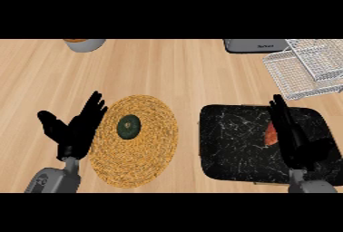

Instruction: Pick the sweet potato from the tray and place it in the tiered basket

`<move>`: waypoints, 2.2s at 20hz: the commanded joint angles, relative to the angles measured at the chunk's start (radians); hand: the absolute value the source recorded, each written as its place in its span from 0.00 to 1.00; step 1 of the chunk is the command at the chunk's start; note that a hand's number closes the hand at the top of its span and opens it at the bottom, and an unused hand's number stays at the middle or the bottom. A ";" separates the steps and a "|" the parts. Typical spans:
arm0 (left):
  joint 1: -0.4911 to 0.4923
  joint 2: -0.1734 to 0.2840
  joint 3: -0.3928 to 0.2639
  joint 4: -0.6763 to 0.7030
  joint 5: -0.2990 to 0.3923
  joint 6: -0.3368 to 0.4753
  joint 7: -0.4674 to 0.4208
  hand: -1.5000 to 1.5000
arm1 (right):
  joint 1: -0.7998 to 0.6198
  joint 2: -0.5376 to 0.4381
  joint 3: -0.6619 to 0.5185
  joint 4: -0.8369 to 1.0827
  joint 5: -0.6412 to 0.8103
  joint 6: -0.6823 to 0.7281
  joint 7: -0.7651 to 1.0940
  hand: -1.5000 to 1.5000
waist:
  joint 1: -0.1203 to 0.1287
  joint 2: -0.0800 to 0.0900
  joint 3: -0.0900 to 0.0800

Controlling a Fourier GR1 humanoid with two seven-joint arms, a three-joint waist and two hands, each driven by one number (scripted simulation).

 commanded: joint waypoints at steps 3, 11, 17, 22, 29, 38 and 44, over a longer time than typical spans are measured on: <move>-0.027 0.057 0.003 -0.063 -0.125 0.057 -0.087 0.50 | 0.004 -0.056 -0.264 -0.056 -0.232 0.104 -0.136 1.00 | -0.005 0.024 -0.022; -0.042 0.039 -0.049 -0.097 -0.263 0.170 -0.132 0.50 | -0.008 0.006 -0.500 0.011 -0.659 0.304 -0.035 0.00 | -0.020 0.022 -0.016; -0.026 -0.015 -0.100 -0.113 -0.330 0.217 -0.147 0.50 | 0.234 -0.166 -0.624 0.007 -0.744 0.709 -0.066 0.00 | -0.009 0.028 -0.024; 0.002 0.025 -0.095 -0.138 -0.330 0.192 -0.129 0.50 | 0.323 -0.379 -0.674 -0.068 -0.477 0.684 -0.075 0.00 | -0.003 0.026 -0.027; -0.018 0.003 -0.101 -0.152 -0.332 0.199 -0.122 0.50 | 0.390 -0.620 -0.679 -0.290 -0.123 0.611 0.010 0.00 | 0.005 0.028 -0.031; -0.040 -0.007 -0.127 -0.149 -0.372 0.189 -0.091 0.50 | 0.325 -0.734 -0.556 -0.601 -0.026 0.504 0.473 0.00 | 0.030 0.033 -0.028; -0.089 -0.035 -0.088 -0.137 -0.373 0.168 -0.062 0.50 | 0.157 -0.726 -0.448 -0.689 -0.055 0.492 0.715 0.00 | 0.029 0.033 -0.026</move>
